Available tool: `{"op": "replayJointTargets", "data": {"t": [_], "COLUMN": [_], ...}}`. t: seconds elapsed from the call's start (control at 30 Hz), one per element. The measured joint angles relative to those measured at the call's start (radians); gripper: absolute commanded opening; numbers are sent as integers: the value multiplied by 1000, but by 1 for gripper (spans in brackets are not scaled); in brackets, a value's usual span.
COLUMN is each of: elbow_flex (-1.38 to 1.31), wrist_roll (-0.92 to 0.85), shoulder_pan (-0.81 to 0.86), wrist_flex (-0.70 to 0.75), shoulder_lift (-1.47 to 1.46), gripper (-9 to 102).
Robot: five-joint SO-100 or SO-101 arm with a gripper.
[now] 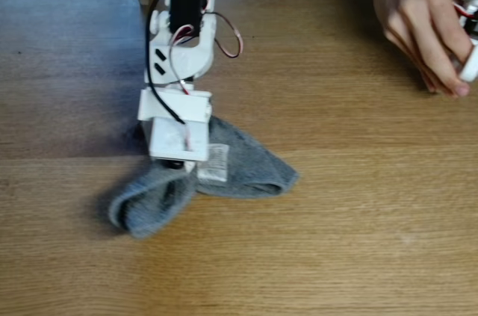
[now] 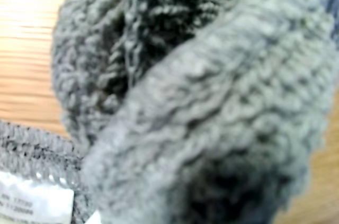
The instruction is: Clean the area in front of the robot
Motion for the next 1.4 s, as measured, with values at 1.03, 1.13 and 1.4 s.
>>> {"op": "replayJointTargets", "data": {"t": [1.03,1.13,1.4], "elbow_flex": [18,17,18], "wrist_roll": [166,166,114], "shoulder_pan": [-198,-187,-94], "wrist_flex": [784,549,92], "shoulder_lift": [198,155,69], "gripper": [0,0,0]}}
